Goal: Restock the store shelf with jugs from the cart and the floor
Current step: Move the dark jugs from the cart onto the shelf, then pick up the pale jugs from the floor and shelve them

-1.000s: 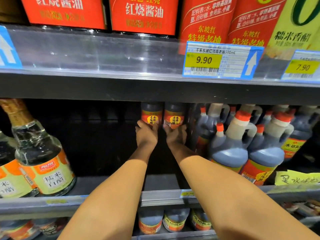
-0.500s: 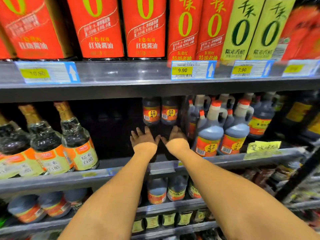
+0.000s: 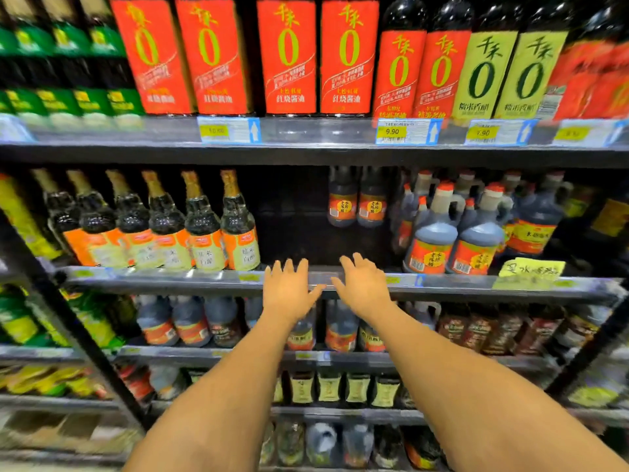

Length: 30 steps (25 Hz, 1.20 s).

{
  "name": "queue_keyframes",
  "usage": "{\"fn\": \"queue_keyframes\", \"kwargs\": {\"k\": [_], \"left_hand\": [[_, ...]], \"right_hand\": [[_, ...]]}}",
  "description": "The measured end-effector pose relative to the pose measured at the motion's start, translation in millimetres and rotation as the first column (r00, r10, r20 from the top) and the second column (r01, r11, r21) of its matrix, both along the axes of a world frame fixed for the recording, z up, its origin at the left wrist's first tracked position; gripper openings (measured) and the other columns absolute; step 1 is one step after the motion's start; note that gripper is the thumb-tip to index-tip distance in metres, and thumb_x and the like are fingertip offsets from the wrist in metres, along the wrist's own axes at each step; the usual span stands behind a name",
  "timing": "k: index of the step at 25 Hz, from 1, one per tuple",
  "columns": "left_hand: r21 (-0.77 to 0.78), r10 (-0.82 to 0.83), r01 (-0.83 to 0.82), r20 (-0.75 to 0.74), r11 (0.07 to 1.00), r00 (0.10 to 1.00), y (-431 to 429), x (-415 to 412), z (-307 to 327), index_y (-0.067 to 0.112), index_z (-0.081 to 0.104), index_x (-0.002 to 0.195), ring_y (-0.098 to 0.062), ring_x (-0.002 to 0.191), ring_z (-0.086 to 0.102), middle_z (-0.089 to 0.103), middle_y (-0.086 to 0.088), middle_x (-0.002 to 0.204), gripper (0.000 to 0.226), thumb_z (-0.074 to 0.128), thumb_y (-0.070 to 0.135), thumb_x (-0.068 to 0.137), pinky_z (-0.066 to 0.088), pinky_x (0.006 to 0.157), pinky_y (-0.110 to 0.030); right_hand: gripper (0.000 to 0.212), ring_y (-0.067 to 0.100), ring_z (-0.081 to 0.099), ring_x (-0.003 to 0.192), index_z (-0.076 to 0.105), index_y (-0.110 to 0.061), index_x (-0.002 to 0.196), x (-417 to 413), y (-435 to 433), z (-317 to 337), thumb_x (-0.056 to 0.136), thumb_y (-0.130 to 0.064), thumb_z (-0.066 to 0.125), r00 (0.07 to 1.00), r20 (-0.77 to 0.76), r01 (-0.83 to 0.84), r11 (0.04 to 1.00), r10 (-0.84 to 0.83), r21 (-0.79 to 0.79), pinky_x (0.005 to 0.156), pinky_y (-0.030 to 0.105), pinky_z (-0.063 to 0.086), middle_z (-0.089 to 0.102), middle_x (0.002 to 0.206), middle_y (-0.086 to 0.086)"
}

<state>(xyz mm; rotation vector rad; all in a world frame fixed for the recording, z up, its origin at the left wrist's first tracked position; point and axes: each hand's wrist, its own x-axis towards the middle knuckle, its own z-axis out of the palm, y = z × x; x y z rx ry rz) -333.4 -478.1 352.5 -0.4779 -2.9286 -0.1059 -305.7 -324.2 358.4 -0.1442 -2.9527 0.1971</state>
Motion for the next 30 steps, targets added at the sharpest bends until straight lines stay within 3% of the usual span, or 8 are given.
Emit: {"fn": "queue_keyframes", "kwargs": {"k": [3, 8, 14, 20, 30], "left_hand": [[0.004, 0.124, -0.124, 0.003, 0.992, 0.992, -37.9, 41.1, -7.5, 0.017, 0.028, 0.145, -0.035, 0.133, 0.035, 0.040, -0.017, 0.144, 0.073, 0.039, 0.064, 0.090, 0.029, 0.109, -0.048], [-0.024, 0.314, -0.314, 0.127, 0.949, 0.941, -95.2, 133.0, -44.3, 0.018, 0.023, 0.148, -0.038, 0.139, 0.025, 0.028, -0.019, 0.152, 0.078, 0.038, 0.067, 0.089, 0.022, 0.113, -0.051], [-0.026, 0.564, -0.578, 0.257, 0.816, 0.785, -172.1, 258.6, -89.4, 0.021, 0.016, 0.150, -0.037, 0.143, 0.018, 0.019, -0.016, 0.156, 0.084, 0.041, 0.069, 0.086, 0.019, 0.115, -0.050], [-0.048, 0.799, -0.829, 0.305, 0.557, 0.519, -272.3, 370.7, -124.5, 0.023, 0.016, 0.150, -0.037, 0.143, 0.015, 0.017, -0.016, 0.157, 0.084, 0.036, 0.072, 0.085, 0.014, 0.116, -0.050], [-0.080, 0.908, -0.990, 0.411, 0.120, 0.077, -397.6, 477.1, -177.3, 0.022, 0.014, 0.151, -0.039, 0.143, 0.016, 0.016, -0.017, 0.157, 0.086, 0.035, 0.073, 0.084, 0.016, 0.114, -0.049]], "right_hand": [[0.056, 0.035, 0.040, 0.128, 0.034, -0.014, 0.141, 30.9, -35.3, -13.4, 0.095, -0.044, 0.043, 0.993, 0.005, -0.121, 0.993, 0.121, -0.007, 0.097, 0.045, 0.041, 0.036, 0.145, 0.014], [0.058, 0.034, 0.036, 0.133, 0.031, -0.017, 0.145, 102.0, -89.2, -57.8, 0.095, -0.045, 0.041, 0.954, 0.147, -0.252, 0.964, 0.261, -0.080, 0.104, 0.046, 0.038, 0.033, 0.149, 0.013], [0.060, 0.036, 0.034, 0.133, 0.024, -0.020, 0.147, 177.9, -173.7, -96.7, 0.096, -0.047, 0.039, 0.845, 0.305, -0.428, 0.897, 0.440, -0.110, 0.103, 0.048, 0.036, 0.034, 0.147, 0.011], [0.058, 0.035, 0.034, 0.133, 0.026, -0.026, 0.145, 245.4, -287.8, -126.8, 0.094, -0.048, 0.042, 0.644, 0.387, -0.658, 0.736, 0.660, -0.160, 0.102, 0.050, 0.036, 0.032, 0.149, 0.008], [0.058, 0.033, 0.043, 0.126, 0.025, -0.026, 0.146, 300.6, -461.9, -178.8, 0.094, -0.049, 0.038, 0.306, 0.479, -0.888, 0.428, 0.823, -0.167, 0.098, 0.043, 0.039, 0.041, 0.142, 0.008]]}}
